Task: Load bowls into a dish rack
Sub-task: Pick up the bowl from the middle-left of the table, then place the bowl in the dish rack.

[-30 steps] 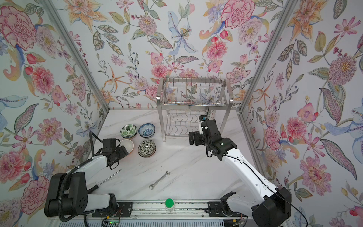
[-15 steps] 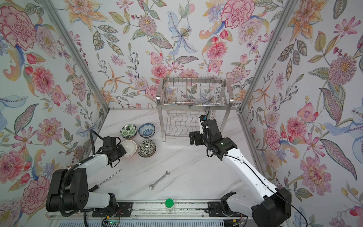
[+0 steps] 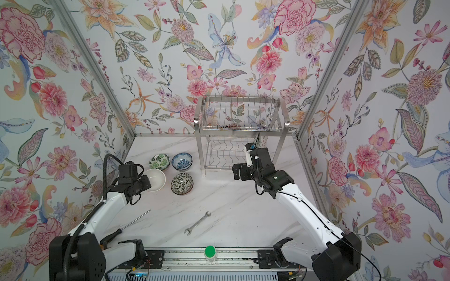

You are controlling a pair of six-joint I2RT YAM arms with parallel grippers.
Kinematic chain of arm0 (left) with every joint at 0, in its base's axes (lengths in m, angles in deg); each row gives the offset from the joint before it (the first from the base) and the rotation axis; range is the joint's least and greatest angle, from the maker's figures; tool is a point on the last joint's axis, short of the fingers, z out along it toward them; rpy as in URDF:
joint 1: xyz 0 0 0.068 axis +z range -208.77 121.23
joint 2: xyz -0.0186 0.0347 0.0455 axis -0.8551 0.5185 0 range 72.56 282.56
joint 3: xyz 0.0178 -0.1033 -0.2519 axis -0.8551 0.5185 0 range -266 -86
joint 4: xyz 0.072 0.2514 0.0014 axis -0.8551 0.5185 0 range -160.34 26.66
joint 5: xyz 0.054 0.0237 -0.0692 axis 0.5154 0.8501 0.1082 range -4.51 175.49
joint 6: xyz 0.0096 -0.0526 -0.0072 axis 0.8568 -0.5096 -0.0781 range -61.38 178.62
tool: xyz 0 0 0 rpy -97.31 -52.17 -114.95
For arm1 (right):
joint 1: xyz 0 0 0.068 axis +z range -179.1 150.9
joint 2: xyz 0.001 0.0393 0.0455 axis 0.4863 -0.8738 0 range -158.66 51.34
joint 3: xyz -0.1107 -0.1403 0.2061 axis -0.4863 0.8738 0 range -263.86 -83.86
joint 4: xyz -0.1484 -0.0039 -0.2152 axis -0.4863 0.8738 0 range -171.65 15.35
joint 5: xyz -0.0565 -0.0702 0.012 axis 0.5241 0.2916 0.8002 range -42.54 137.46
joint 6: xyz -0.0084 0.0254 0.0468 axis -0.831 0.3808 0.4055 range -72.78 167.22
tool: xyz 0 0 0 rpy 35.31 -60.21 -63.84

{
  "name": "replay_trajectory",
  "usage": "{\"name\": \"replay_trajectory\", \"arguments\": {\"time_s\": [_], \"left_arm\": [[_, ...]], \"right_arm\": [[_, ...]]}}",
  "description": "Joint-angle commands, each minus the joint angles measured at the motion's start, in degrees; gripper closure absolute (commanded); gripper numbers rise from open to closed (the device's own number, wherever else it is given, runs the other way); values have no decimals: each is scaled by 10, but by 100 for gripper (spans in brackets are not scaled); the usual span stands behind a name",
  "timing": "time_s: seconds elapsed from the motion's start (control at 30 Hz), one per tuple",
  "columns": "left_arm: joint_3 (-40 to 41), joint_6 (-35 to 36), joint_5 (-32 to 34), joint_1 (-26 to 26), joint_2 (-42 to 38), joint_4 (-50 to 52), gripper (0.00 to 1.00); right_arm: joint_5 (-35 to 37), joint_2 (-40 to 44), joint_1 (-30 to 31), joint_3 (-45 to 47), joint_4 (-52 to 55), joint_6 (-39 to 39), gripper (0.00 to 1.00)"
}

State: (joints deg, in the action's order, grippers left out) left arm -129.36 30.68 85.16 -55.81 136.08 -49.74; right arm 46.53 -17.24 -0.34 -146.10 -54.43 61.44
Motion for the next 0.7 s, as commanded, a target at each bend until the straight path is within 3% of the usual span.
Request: {"name": "replay_trajectory", "arguments": {"time_s": [0.0, 0.2, 0.47, 0.67], "left_arm": [[-47, 62, -45, -15, -56, 14, 100], [-98, 83, -81, -123, -51, 15, 100], [-137, 59, -76, -276, 75, -70, 100], [-204, 39, -71, -350, 164, -130, 100]], "right_arm": [[-38, -3, 5, -17, -23, 12, 1], [-87, 4, 24, -20, -71, 44, 1], [-101, 2, 50, -46, -86, 59, 1], [-42, -29, 80, -40, -92, 65, 2]]}}
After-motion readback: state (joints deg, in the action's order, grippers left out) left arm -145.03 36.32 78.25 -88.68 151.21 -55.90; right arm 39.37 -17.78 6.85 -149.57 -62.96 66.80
